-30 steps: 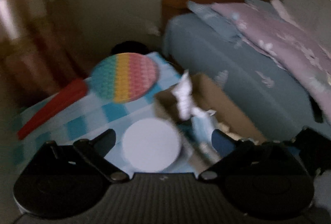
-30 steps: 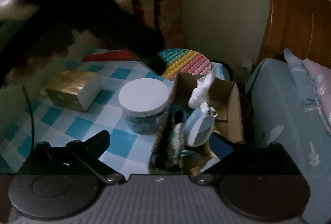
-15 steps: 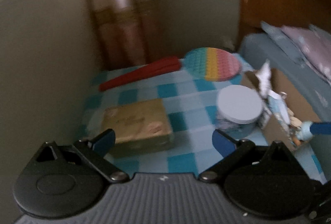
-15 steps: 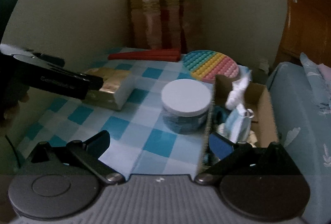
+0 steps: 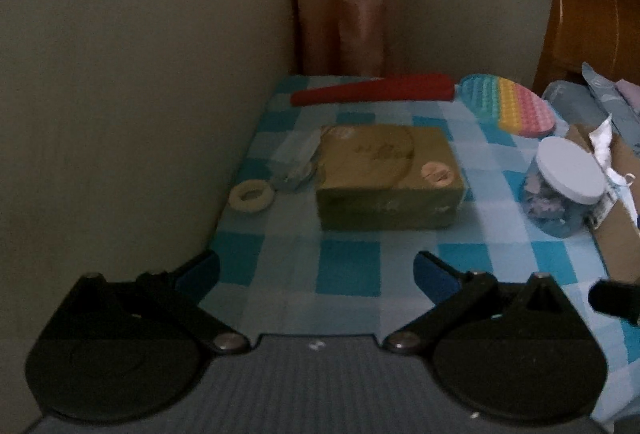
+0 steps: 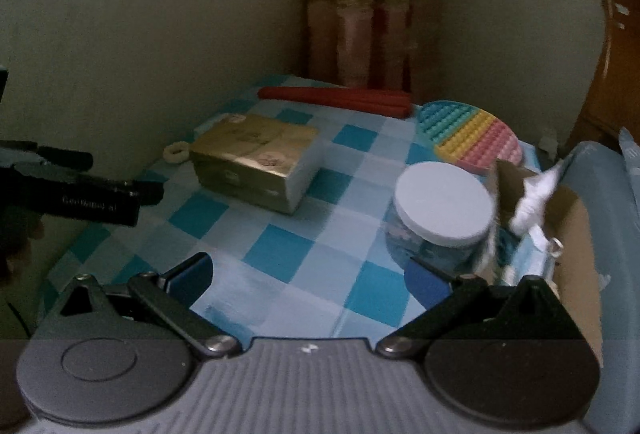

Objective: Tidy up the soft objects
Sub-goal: 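Move both grippers away from the box toward the gold tissue box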

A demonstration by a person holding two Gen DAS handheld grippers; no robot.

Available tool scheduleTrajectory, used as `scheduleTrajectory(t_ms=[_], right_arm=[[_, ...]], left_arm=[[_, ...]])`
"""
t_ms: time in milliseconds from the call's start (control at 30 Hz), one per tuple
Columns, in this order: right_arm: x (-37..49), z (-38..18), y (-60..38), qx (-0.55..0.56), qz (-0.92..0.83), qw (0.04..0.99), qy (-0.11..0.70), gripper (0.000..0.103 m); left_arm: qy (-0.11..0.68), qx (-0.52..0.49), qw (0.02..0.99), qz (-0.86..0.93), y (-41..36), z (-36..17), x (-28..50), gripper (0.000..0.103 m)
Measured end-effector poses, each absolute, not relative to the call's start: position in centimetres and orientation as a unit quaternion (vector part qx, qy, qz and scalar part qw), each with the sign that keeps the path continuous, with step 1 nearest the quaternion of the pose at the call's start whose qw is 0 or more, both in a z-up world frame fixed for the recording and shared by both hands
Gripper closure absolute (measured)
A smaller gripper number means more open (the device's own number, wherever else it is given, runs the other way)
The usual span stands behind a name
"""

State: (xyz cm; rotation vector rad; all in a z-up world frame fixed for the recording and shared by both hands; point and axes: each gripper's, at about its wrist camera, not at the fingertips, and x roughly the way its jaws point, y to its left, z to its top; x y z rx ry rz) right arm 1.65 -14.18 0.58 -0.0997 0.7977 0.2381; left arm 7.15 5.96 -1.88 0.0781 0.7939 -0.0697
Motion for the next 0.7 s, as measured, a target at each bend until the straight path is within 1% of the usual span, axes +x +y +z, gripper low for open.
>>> scheduleTrajectory(t_ms=[300, 533, 700], right_arm=[[5.7, 0.4, -10.9, -0.088, 0.168, 0.903, 0.386, 0.000], [10.5, 1.3, -7.4, -0.165, 0.267, 0.874, 0.371, 0.000], [15.2, 1.8, -4.2, -0.226, 0.332, 0.838, 0.370, 0.000]], left_arm=[[0.398, 0.072, 0.914, -0.043, 7.3, -3.7, 6.8, 0.001], [0.394, 0.098, 0.913, -0.044, 7.7, -3.9, 6.2, 0.001], [0.387, 0.094, 0.916, -0.039, 8.1, -4.0, 6.0, 0.001]])
